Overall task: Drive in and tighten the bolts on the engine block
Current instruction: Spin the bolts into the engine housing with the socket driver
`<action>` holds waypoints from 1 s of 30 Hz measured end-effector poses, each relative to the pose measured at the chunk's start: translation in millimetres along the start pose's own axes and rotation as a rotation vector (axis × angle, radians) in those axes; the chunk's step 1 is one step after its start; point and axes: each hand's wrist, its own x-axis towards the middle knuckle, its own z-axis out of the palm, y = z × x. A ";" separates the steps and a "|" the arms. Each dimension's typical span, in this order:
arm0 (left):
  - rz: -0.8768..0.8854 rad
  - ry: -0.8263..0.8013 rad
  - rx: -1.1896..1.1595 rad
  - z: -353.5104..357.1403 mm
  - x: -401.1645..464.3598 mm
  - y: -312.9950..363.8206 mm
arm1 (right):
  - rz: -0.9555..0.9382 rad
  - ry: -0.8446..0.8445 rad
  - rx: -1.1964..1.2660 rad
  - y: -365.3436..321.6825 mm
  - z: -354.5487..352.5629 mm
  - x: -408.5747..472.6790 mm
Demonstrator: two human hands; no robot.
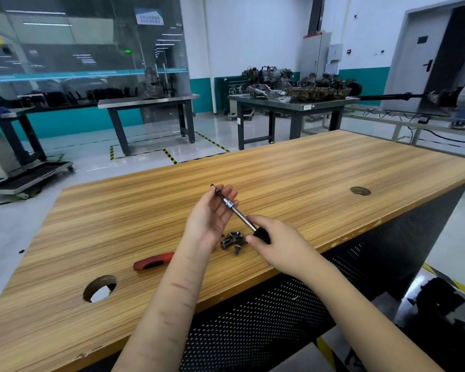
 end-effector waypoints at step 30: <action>0.129 0.177 0.214 -42.9 15.3 -18.8 | 0.138 0.099 -0.231 15.1 0.0 5.9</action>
